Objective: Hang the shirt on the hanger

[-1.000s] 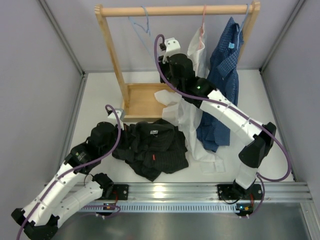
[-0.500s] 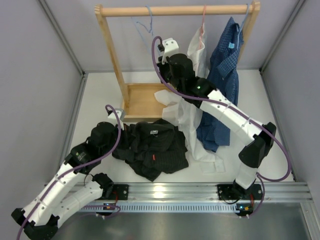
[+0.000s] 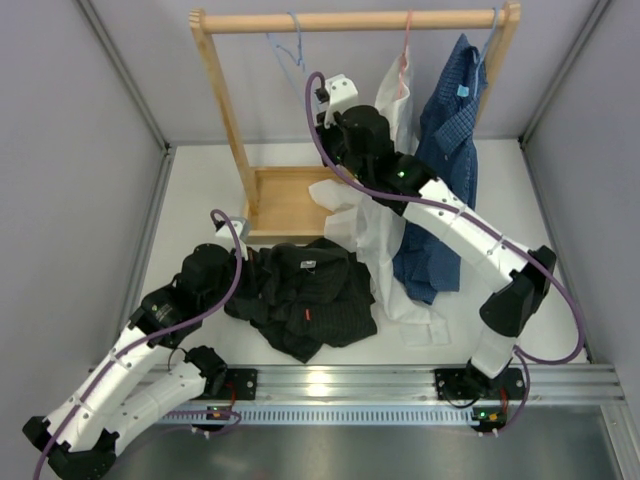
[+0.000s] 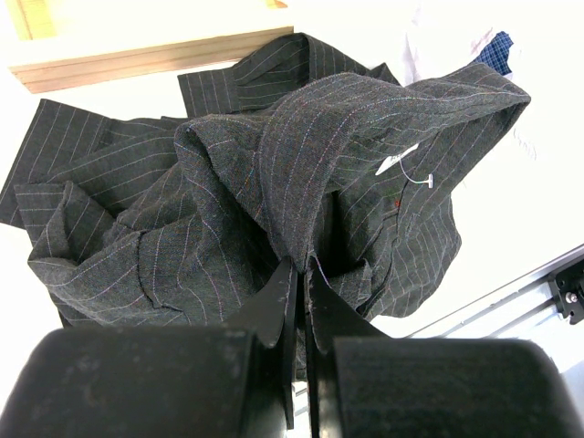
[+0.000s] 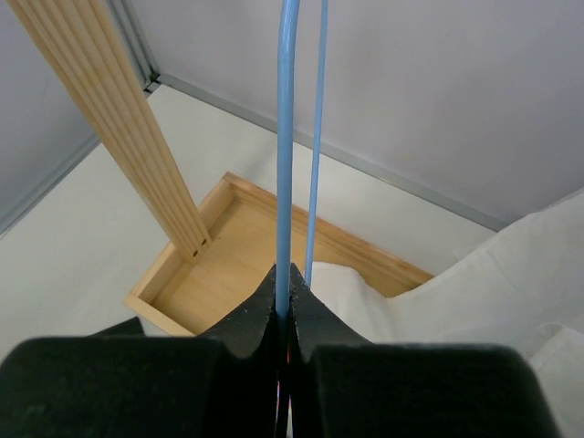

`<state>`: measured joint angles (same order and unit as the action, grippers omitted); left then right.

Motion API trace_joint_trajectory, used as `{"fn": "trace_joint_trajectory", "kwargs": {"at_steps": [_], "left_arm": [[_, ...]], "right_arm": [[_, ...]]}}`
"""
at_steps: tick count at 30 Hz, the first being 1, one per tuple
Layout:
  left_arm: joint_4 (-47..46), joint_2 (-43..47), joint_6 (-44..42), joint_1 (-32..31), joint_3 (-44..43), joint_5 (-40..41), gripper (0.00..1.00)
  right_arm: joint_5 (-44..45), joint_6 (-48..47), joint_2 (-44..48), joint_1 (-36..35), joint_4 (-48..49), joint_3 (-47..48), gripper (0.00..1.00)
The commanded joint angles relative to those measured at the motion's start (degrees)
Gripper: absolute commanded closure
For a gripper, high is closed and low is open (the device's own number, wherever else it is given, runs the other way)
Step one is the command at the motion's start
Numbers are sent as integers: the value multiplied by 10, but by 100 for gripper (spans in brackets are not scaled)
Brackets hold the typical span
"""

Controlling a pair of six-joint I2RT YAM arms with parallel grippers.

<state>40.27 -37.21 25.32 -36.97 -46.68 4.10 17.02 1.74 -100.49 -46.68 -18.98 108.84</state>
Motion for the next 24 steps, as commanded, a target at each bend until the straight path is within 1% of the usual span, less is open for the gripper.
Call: {"fn": "trace_joint_trajectory", "kwargs": {"at_steps": [1,13,19,24], "left_arm": [[-31,5,-3,-2,3,6,100],[-30,4,-4,-2,3,3,100],[-30,3,-4,-3,2,4,100],[-31,3,-4,-2,3,3,100]], "right_arm": [[-29,15,42,13,-6,4,100],[-54,66,52,41,-13,-11,100],[-57,64,64,42,-4,-20,100],[-64,56,77,42,-4,-6,100]]}}
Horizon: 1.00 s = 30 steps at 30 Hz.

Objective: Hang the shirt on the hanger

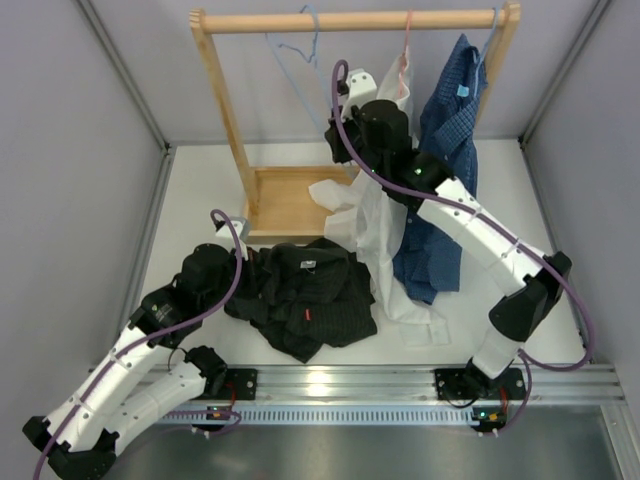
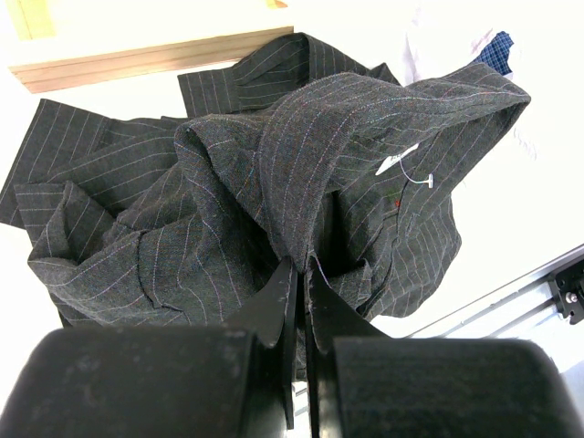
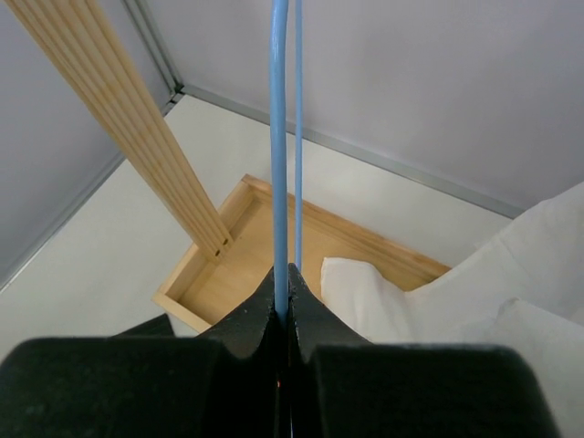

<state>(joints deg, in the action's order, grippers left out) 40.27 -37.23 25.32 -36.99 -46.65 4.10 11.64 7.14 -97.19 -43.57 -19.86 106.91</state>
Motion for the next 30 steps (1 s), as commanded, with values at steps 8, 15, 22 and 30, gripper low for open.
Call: {"fn": "trace_joint_trajectory", "kwargs": {"at_steps": [8,15,22,30], "left_arm": [[-31,1,-4,-2,2,4,100],[-31,1,-3,-3,2,4,100],[-30,-1,-4,-3,-1,13,100],[-28,-40,29,-3,-30,47,100]], "right_arm": [[-19,-4,67,10,2,16,100],[-32,-13,73,11,-9,27,100],[-98,-15,118,11,-102,15,100],[-253,2,282,8,-126,-177,100]]}}
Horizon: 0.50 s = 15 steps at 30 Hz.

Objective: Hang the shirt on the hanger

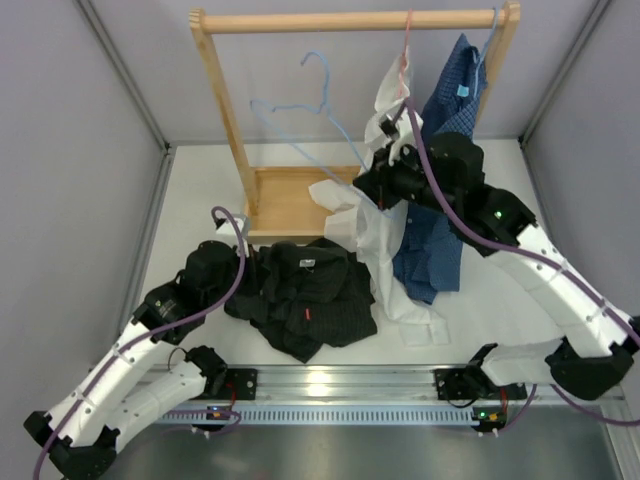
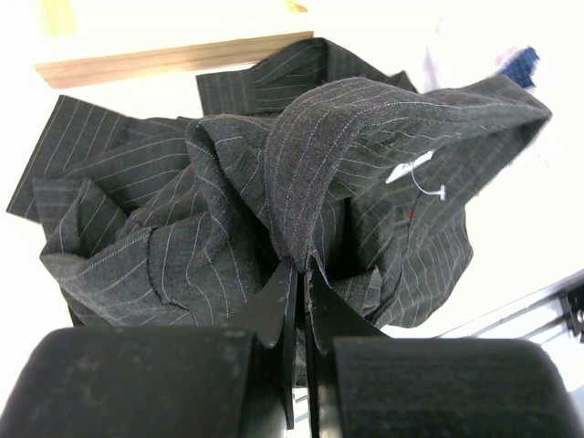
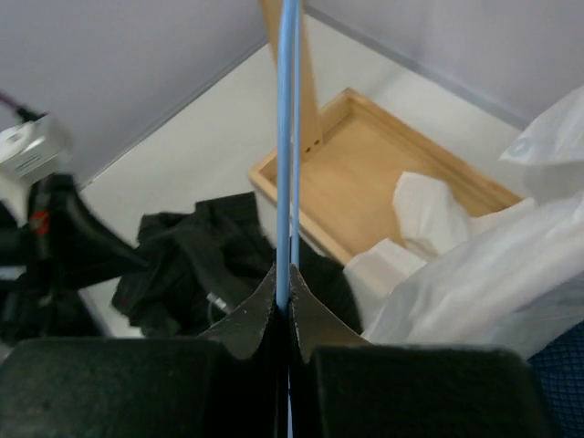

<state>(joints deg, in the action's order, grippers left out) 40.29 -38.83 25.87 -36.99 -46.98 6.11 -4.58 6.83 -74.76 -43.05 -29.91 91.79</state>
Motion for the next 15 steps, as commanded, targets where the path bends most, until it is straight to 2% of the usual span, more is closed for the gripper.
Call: {"fn": "trace_joint_trajectory", "kwargs": {"at_steps": [1,3,10,15], "left_arm": [[-28,-34,34,-2,-36,36,100],[-33,-73,39,-1,-49,32,100],[-62,-186,45,20,-117,34,100],[-65,-232,51,65,-148,-14,100]], "right_arm": [[-108,6,70,2,-37,-47,100],[-134,5,112,1,-70,-72,100],[-132,27,265,0,-89,-235,100],[-119,18,312,0,-143,-263,100]]}}
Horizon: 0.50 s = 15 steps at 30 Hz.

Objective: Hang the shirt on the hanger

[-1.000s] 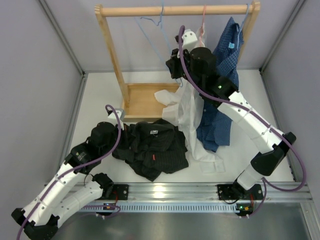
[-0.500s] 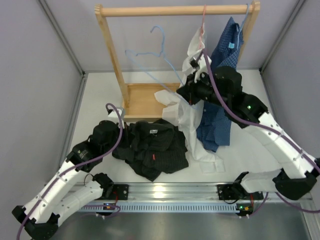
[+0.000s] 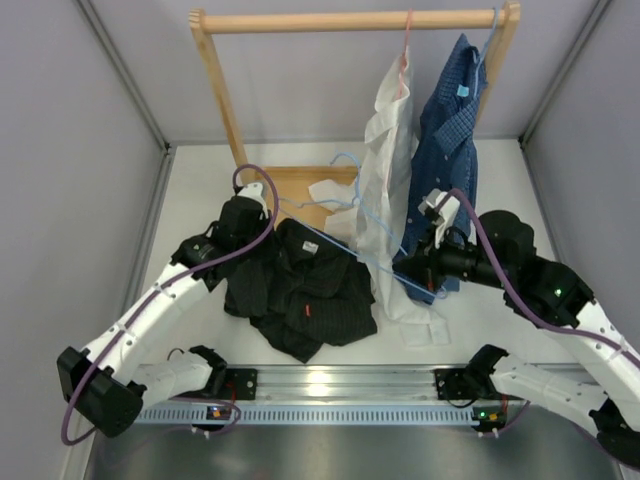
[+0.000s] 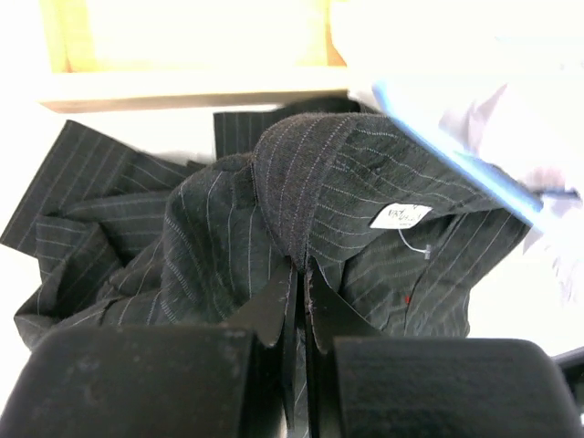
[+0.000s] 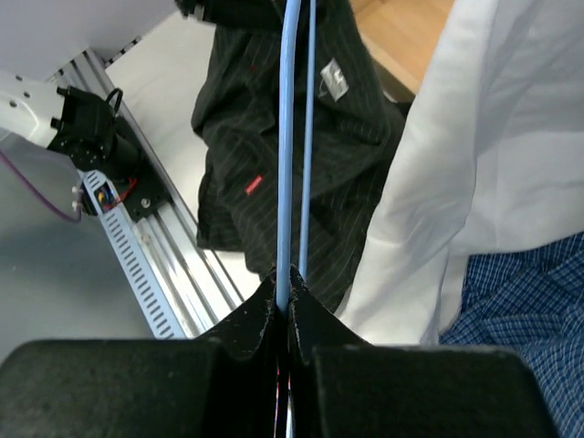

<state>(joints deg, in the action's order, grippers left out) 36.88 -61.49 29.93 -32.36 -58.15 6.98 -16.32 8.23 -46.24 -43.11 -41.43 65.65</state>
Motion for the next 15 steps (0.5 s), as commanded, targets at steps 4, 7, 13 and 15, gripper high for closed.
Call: {"fn": "trace_joint_trajectory", "kwargs": {"at_steps": [4,7,13,15], "left_arm": [[-31,-10,12,21,-46,-25,100],[-31,-13,12,22,-50,-31,100],[-35,-16,5,23,-62,-105,100],[-43,-3,3,22,-61,-135,100]], "right_arm": [[8,-1,55,0,-70,-18,100],[5,1,78,0,-77,-36,100],[-14,9,104,0,-67,-79,100],[-29,15,96,0,-44,-90,100]]}}
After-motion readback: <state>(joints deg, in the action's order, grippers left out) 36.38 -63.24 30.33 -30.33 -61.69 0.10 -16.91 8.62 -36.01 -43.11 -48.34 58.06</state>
